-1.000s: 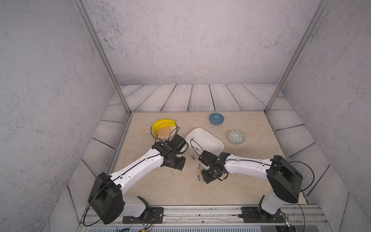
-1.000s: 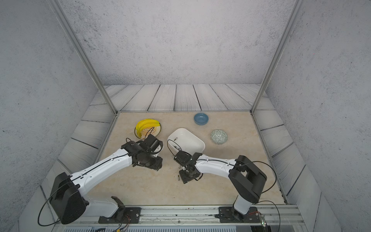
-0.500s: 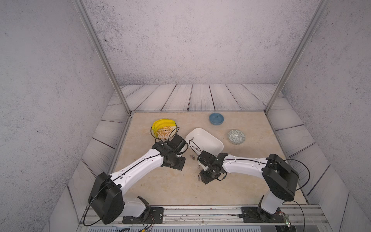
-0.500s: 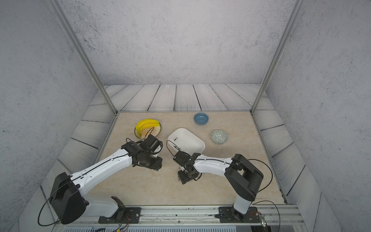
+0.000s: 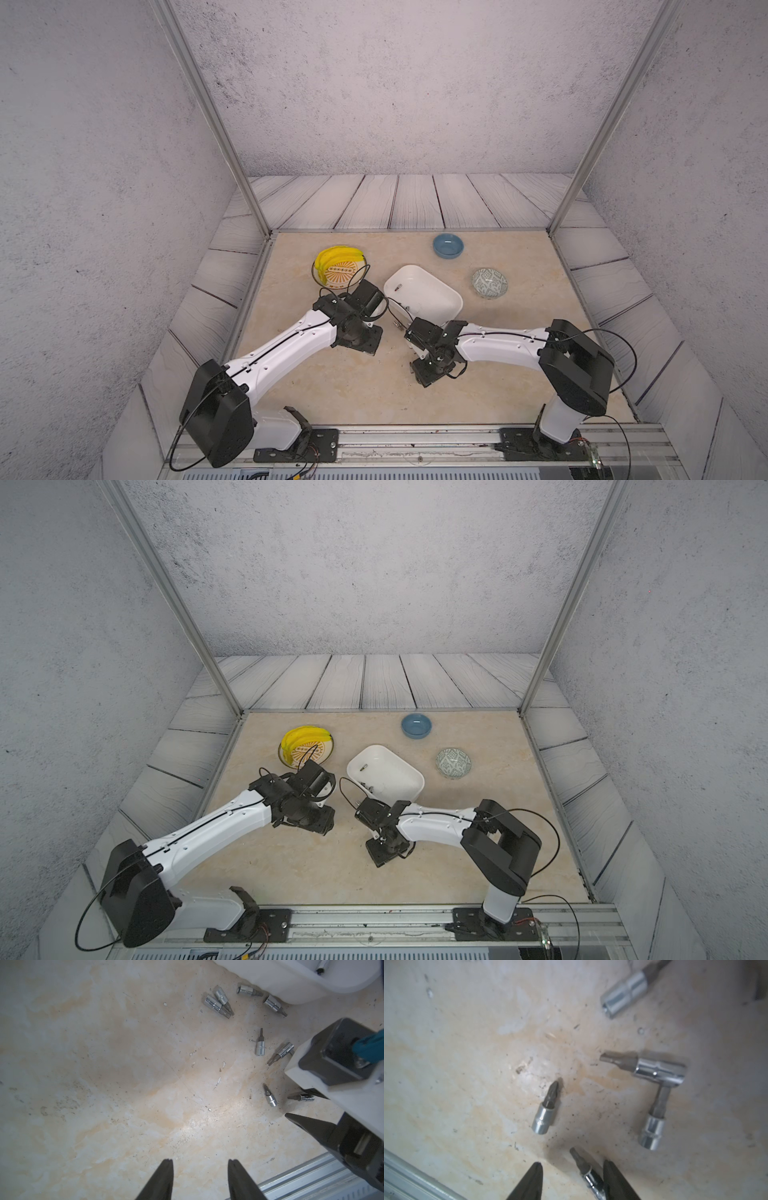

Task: Put the bit on the desktop into the storage box
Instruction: Pick up the screwdriver bit from the center of the board.

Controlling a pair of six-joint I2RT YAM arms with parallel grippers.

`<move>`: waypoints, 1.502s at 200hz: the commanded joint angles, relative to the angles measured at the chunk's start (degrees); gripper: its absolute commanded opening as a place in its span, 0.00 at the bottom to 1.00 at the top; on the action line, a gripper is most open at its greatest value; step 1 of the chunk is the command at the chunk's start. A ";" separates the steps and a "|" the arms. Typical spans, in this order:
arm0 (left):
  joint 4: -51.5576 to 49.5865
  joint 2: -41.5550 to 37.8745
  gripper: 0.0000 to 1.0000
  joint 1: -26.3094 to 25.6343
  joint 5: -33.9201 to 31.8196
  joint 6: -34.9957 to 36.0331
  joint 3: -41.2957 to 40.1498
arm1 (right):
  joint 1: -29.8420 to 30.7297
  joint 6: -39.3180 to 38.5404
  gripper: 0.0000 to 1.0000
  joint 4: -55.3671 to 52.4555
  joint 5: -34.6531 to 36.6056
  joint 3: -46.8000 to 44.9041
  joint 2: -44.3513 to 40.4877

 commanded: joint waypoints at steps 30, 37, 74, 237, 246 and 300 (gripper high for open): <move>-0.35 -1.45 0.48 0.33 -0.16 -0.67 -1.33 | 1.41 1.10 0.49 -4.40 4.78 -0.23 0.57; -0.31 -1.63 0.48 0.31 -0.08 -0.75 -1.45 | 1.38 1.19 0.49 -4.69 5.22 -0.11 0.79; 0.13 -1.90 0.48 0.31 1.06 -0.93 -2.11 | 1.81 0.75 0.44 -5.46 6.42 1.35 2.28; 4.63 -0.13 0.49 -1.14 8.60 -5.68 -6.48 | 2.83 0.43 0.15 -7.27 7.38 4.14 5.49; 5.20 -0.14 0.49 -1.34 8.80 -6.14 -7.04 | 2.92 0.53 0.10 -7.20 7.34 4.03 5.49; 7.93 1.31 0.49 -5.57 8.29 -9.46 -8.02 | 2.78 1.56 0.00 -7.69 9.00 3.50 3.47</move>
